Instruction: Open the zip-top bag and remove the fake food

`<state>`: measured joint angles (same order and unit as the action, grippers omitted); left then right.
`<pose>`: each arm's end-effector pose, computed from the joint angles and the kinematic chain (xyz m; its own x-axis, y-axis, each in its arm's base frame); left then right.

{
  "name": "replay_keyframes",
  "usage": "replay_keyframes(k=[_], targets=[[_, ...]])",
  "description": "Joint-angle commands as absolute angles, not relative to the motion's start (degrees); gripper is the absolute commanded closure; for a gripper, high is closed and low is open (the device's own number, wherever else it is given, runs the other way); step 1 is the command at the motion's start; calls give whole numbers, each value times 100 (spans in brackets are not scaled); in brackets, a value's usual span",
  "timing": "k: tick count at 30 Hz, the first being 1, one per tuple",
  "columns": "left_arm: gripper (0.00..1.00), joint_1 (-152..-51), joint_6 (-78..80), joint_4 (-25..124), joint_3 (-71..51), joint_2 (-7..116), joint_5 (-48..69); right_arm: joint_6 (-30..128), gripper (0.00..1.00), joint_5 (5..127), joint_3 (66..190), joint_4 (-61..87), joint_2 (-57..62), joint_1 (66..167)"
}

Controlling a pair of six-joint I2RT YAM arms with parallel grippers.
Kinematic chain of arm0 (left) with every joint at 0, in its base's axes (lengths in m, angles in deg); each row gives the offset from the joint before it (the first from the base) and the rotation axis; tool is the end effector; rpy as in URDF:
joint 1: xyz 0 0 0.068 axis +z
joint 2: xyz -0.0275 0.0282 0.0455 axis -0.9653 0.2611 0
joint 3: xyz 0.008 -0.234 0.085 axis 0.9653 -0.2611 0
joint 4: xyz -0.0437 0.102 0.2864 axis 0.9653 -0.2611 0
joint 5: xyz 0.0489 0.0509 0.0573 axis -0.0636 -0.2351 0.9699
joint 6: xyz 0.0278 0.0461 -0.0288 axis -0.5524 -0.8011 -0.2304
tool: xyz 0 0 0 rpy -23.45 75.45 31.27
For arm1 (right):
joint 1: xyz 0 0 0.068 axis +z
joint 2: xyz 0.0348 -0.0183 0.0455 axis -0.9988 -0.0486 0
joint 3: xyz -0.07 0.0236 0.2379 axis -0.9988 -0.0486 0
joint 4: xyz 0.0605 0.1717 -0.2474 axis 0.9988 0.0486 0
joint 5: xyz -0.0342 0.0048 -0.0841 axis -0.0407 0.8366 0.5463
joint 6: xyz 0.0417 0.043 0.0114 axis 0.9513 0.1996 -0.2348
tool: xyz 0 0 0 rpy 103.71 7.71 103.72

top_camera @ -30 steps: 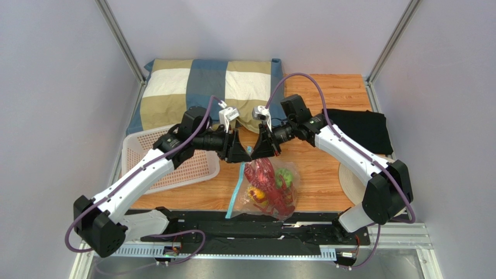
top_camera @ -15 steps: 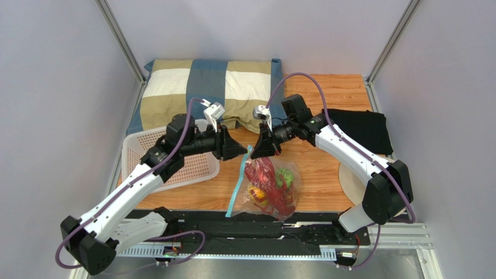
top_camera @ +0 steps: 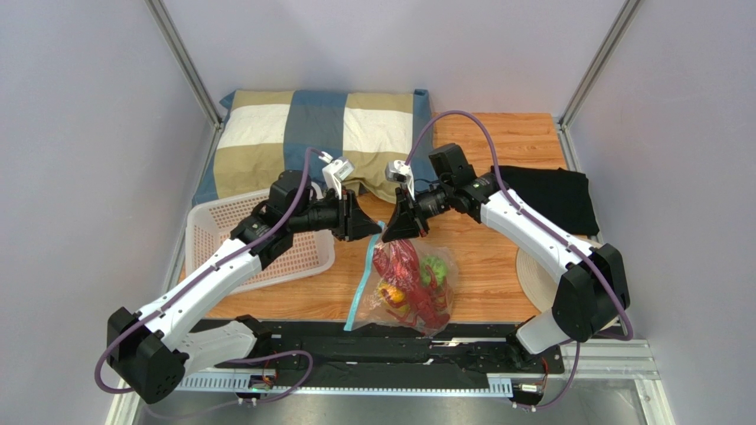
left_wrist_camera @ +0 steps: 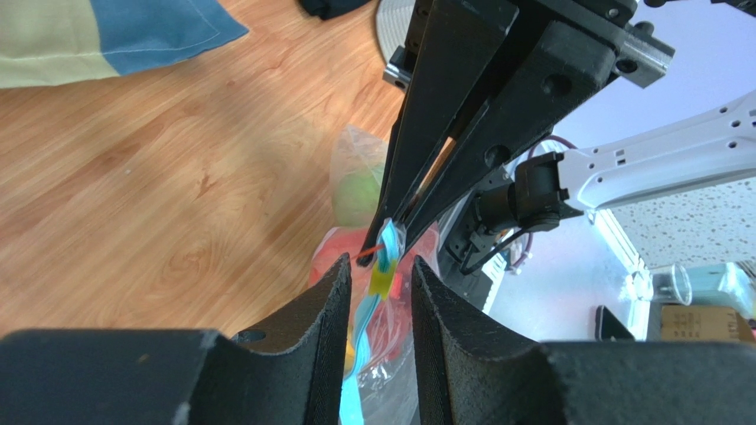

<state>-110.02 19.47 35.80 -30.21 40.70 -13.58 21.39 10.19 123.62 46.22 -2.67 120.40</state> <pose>0.2393 -0.1985 0.2949 -0.7019 -0.0219 -0.7119 0.6288 0.4504 -0.6338 0.2837 0.2342 0.2646 -0.3226 -0.3995 -0.8581 -0.9150 -0.1003 0.3907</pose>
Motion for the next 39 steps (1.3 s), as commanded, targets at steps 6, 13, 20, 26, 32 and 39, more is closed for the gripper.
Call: replay_keyframes(k=[6, 13, 20, 26, 32, 39], targets=[[77, -11020, 2004, 3988, -2968, 4187, -1651, 2015, 100, 947, 12570, 4550, -287, 12000], [92, -11011, 2021, 3918, -2977, 4283, -1660, 2164, 100, 921, 12588, 4402, -375, 11965], [91, -11020, 2013, 3847, -3004, 4319, -1572, 2261, 100, 930, 12579, 4269, -410, 11938], [83, -11020, 1986, 3785, -3012, 4240, -1563, 2244, 100, 877, 12552, 4278, -428, 11885], [73, -11020, 1986, 3785, -3074, 4231, -1598, 2244, 100, 903, 12561, 4287, -507, 11877], [78, -11020, 1960, 3759, -3127, 4204, -1511, 2252, 100, 903, 12579, 4278, -481, 11877]])
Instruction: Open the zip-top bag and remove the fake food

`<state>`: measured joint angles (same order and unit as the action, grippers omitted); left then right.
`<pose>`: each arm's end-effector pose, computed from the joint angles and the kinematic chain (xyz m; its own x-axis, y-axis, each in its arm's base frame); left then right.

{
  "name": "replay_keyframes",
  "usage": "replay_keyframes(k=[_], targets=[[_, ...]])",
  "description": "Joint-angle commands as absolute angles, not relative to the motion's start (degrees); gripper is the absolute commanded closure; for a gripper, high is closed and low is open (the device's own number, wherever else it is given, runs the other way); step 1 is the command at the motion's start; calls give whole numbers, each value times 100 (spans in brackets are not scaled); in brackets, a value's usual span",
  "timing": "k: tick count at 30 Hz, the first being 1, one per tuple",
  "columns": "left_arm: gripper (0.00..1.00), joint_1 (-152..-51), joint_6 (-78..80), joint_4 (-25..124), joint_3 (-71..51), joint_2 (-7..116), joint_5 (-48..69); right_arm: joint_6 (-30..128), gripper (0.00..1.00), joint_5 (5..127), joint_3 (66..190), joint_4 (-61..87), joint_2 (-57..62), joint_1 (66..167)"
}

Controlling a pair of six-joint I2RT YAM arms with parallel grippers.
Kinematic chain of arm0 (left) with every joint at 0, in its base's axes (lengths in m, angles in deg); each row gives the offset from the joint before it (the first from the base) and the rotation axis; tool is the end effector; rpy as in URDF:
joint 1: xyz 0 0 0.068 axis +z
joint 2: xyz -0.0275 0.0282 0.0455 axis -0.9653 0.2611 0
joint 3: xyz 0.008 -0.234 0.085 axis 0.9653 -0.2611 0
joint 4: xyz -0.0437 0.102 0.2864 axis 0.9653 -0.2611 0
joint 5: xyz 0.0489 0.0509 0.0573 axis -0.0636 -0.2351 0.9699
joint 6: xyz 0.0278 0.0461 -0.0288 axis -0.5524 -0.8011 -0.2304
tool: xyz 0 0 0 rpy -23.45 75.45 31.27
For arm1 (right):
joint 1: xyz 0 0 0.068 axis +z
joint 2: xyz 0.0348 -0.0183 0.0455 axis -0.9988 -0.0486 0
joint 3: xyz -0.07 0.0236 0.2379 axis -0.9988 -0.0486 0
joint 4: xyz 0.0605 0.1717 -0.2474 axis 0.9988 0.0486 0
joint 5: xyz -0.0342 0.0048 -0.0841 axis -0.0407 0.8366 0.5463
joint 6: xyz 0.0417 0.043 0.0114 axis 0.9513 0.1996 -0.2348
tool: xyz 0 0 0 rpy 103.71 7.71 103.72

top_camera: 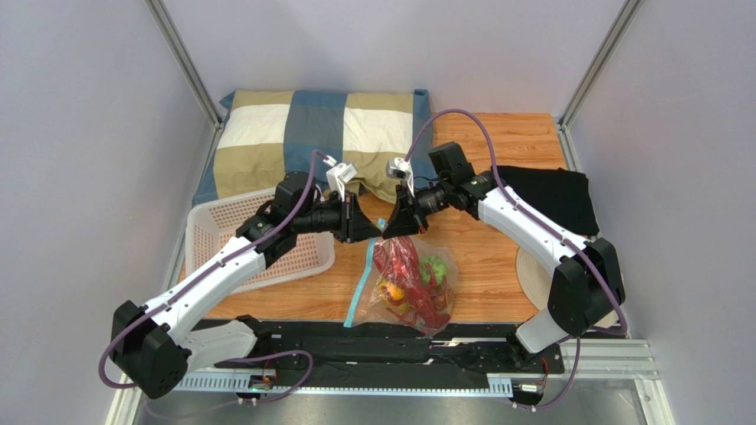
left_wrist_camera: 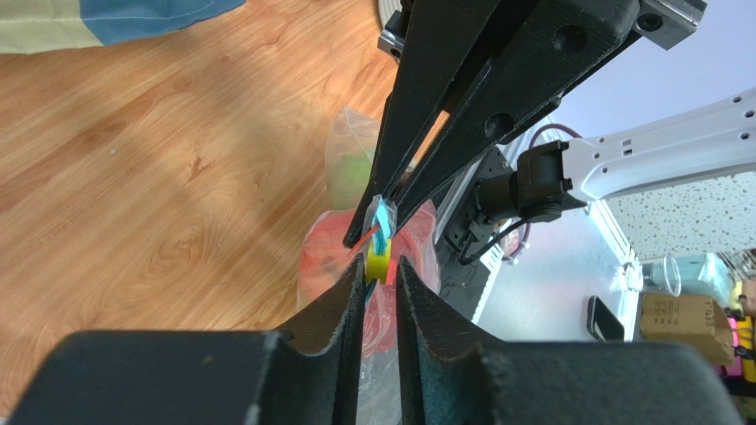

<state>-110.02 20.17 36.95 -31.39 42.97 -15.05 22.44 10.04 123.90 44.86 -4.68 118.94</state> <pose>0.2438 -0.2029 0.2773 -0.7364 0.0003 -0.6766 0.6059 0.4454 -0.6592 0.2957 0.2307 0.2557 -0.3543 -0.3946 -0.8478 -0.9083 -0.0706 0.4124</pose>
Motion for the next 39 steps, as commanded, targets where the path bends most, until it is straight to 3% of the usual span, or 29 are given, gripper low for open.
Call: replay_keyframes(k=[1, 5, 7, 12, 19, 25, 35, 39], targets=[[81, -11020, 1968, 3759, -3109, 4230, -1493, 2261, 100, 886, 12579, 4287, -481, 11877], [87, -11020, 1986, 3794, -3004, 4327, -1423, 2253, 100, 859, 12561, 4295, -472, 11885], [78, -11011, 1995, 3856, -2969, 4354, -1440, 2244, 100, 894, 12561, 4313, -481, 11877], [78, -11020, 1986, 3873, -2872, 4406, -1431, 2235, 100, 868, 12561, 4331, -489, 11877], [98, -11020, 1942, 3891, -2845, 4433, -1361, 2182, 100, 921, 12526, 4340, -524, 11877], [100, -11020, 1977, 3847, -2933, 4415, -1344, 2638, 100, 1657, 12491, 3893, -490, 11833], [100, -11020, 2627, 3812, -4733, 3318, -1212, 3466, 100, 2046, 12983, 3083, -946, 11262], [100, -11020, 2689, 3584, -4885, 2869, -1142, 3588, 100, 1992, 12975, 2856, -1034, 11191]])
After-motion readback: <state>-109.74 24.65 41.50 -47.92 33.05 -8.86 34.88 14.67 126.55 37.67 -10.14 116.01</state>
